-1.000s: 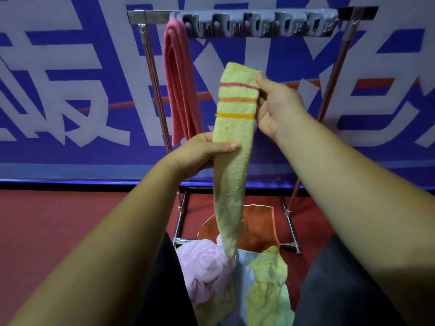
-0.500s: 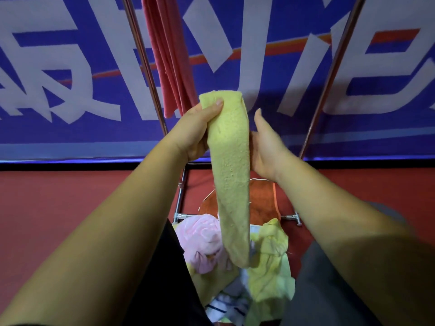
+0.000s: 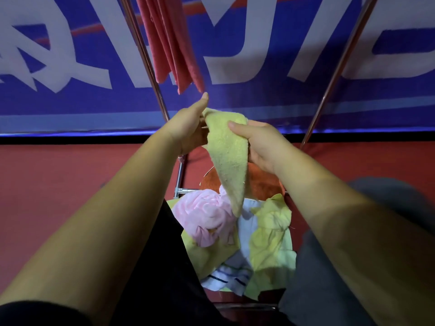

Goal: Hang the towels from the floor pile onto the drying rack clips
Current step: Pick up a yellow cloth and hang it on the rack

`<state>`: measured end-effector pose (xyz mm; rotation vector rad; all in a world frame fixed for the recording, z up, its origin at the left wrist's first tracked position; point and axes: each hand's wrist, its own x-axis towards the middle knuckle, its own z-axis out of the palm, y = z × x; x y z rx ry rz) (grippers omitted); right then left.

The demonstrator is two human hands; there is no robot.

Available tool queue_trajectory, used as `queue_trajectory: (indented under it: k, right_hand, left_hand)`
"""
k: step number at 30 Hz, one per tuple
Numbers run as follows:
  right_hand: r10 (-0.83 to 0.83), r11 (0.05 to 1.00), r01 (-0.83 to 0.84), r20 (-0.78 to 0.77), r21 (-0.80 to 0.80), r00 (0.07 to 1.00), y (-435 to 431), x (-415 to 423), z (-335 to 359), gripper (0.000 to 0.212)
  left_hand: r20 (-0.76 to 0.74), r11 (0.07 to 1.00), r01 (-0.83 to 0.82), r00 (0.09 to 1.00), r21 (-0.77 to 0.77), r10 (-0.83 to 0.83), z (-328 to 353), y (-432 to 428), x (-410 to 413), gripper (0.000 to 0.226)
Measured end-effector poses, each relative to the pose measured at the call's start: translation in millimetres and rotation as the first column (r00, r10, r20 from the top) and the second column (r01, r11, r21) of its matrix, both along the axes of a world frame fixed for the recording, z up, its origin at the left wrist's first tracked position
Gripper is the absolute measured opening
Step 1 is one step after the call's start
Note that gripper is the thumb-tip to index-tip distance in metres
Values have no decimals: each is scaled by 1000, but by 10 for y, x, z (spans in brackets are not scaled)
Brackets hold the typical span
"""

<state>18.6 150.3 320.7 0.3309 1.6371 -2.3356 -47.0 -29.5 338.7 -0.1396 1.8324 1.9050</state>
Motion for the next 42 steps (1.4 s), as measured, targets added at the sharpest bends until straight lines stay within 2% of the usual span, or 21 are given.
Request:
queue_trajectory:
  k: [4,8,10,12,15,16,19,24,26,28,30,34,36,37,39,42]
  right_hand:
    - [-77,991,81,50,-106,996,-35,-181,-69,27]
    - [-81,996,84,89,-40,993,-15,-308,-65,27]
    - [-66,997,69,80,-41,995,-10,-336,-36,32]
    - [-52,996,57,65,-63,996,-26,-343,3,38]
    - [-64,991,69,48,-111,997,-59,-358,8,48]
    - [-68,989,73,43,-127,997,-75,-368,2,52]
    - [-92,984,95,26,-151,995,-117,-373,-10,68]
    - [-159,969,154,-10,-193,987,-138,-394,2,87]
    - [-200,965,195,-14,-173,980,-113,-425,-4,92]
    - [-242,958,238,-7,-161,970,-84,-441,3,80]
    - [-307,940,308,27,-149,951,-52,-441,9,54]
    - [-406,912,411,143,-1,902,68,-457,-109,31]
    - [-348,931,323,151,171,925,102,-470,-201,28]
    - [-270,931,213,167,296,948,92,-461,-248,30]
    - [-190,841,41,224,540,956,0,-444,-306,39]
    - [-330,604,18,230,797,916,-39,-533,-480,87]
  left_hand:
    - [75,975,-28,996,-222,46,-324,-18,16,72]
    - [98,910,-30,992,-413,76,-411,63,108,30]
    - [90,878,43,996,-477,0,-432,104,175,17]
    - [65,846,150,989,-511,-136,-481,152,217,15]
    - [-60,815,219,953,-536,-296,-549,259,244,8]
    - [-130,802,203,936,-562,-328,-579,291,243,5]
    - [-317,721,55,873,-691,-371,-711,369,215,18]
    - [-335,589,-120,902,-799,-271,-874,354,55,28]
    - [-334,571,-157,917,-806,-218,-842,356,30,28]
    - [-342,563,-204,928,-801,-150,-786,347,12,29]
    - [-382,556,-270,920,-786,-93,-723,340,-8,26]
    - [-511,578,-415,859,-702,-3,-558,309,-9,20]
    - [-580,559,-462,813,-688,-42,-437,321,42,19]
    - [-614,555,-478,786,-681,-76,-391,337,76,21]
    - [-662,559,-489,734,-670,-150,-330,379,151,29]
    - [-687,571,-485,698,-662,-204,-281,435,242,40]
